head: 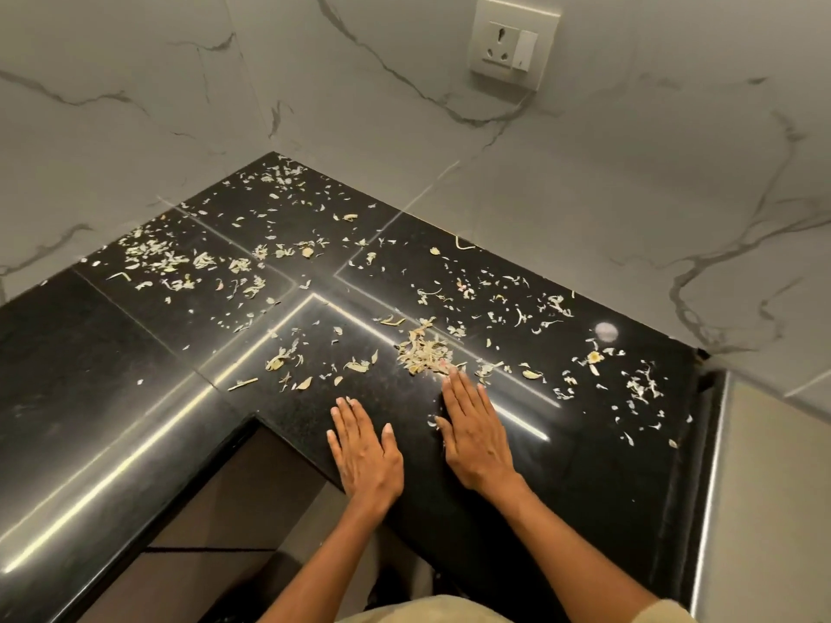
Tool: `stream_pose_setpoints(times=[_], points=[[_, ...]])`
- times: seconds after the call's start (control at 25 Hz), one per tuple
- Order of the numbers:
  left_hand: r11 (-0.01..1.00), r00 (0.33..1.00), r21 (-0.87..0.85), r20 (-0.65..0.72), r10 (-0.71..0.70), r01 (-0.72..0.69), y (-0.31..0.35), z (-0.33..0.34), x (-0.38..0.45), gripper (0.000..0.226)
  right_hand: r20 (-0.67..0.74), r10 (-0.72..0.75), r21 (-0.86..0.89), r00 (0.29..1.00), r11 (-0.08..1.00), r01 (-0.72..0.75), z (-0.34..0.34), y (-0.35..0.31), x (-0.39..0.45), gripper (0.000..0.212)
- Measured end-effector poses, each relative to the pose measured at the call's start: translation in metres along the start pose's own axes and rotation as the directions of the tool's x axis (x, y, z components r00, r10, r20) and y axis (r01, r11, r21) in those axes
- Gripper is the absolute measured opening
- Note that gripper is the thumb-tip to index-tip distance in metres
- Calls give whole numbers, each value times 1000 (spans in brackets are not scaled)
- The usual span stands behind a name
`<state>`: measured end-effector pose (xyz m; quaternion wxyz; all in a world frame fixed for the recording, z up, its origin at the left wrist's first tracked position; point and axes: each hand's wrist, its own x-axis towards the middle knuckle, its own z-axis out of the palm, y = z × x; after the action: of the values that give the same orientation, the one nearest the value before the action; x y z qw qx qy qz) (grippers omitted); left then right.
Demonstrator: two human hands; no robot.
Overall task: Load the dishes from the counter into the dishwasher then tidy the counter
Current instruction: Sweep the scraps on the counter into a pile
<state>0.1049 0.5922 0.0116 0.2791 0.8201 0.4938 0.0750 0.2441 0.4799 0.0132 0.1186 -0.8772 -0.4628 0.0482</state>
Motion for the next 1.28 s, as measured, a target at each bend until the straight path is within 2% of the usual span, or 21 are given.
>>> stream_pose_setpoints(times=[0.12, 0.28, 0.36, 0.44, 0.52, 0.6, 0.68, 0.76, 0.84, 0.92, 1.0, 1.08, 1.16, 1.28], points=[[999, 1000, -32, -2, 9, -9, 18, 7, -5, 68, -121, 141, 107, 983, 986, -129, -11, 37, -37, 66], [997, 996, 8, 37, 76, -76, 54, 33, -22, 69, -218, 382, 112, 898, 924, -365, -28, 115, -72, 70], [997, 996, 14, 57, 72, -73, 67, 42, -28, 69, -195, 509, 100, 838, 861, -499, -32, 143, -77, 76], [997, 995, 10, 68, 79, -80, 78, 50, -35, 69, -105, 601, 75, 793, 800, -596, -32, 151, -74, 83], [996, 994, -10, 67, 84, -84, 90, 59, -41, 68, -7, 575, 41, 818, 818, -574, -30, 142, -61, 85], [996, 995, -33, 45, 87, -85, 100, 67, -45, 69, 54, 408, 29, 911, 912, -410, -26, 121, -46, 80], [994, 995, -70, 35, 89, -87, 108, 73, -44, 72, 90, 207, 144, 974, 965, -218, -24, 103, -39, 75], [991, 998, -119, 23, 62, -59, 114, 77, -43, 73, 29, 139, 312, 990, 940, -141, -28, 103, -42, 70], [986, 999, -167, 13, 30, -28, 119, 79, -43, 74, -99, 231, 372, 968, 911, -180, -35, 127, -51, 66], [980, 1000, -197, 1, 26, -25, 120, 79, -42, 73, -219, 380, 298, 899, 903, -309, -45, 162, -58, 66], [977, 1000, -212, -8, 29, -30, 119, 81, -42, 73, -236, 509, 214, 828, 858, -466, -54, 204, -67, 73], [974, 1000, -225, -20, 22, -26, 117, 82, -41, 74, -164, 605, 174, 779, 795, -581, -58, 229, -70, 82], [972, 999, -234, -26, 19, -24, 118, 83, -41, 74, -71, 611, 116, 789, 790, -601, -54, 227, -68, 85], [968, 999, -250, -36, 18, -27, 119, 84, -41, 74, 10, 442, 98, 897, 892, -441, -41, 182, -53, 84]])
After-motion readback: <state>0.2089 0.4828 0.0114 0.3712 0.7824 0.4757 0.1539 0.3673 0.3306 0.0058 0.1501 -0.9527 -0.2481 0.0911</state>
